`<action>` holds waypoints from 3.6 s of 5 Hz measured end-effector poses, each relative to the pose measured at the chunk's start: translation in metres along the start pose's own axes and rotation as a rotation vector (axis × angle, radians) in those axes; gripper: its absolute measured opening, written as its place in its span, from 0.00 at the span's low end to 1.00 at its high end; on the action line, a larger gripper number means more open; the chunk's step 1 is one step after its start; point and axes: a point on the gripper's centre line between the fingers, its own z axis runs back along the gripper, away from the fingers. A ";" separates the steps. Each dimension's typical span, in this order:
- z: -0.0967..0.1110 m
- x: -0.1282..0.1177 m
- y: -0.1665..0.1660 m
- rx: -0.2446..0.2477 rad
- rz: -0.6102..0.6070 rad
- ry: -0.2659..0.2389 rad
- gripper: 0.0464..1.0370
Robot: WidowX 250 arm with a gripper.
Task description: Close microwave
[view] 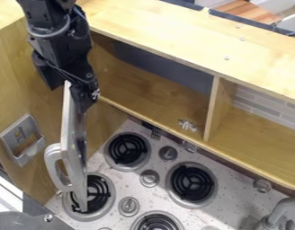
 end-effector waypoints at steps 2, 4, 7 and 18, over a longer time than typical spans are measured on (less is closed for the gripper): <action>-0.003 -0.008 -0.004 -0.071 -0.039 0.016 0.96; -0.004 -0.016 0.016 -0.180 -0.143 0.032 0.96; -0.025 -0.020 0.059 -0.107 -0.252 -0.047 0.96; -0.095 0.026 -0.002 -0.071 -0.422 -0.100 0.96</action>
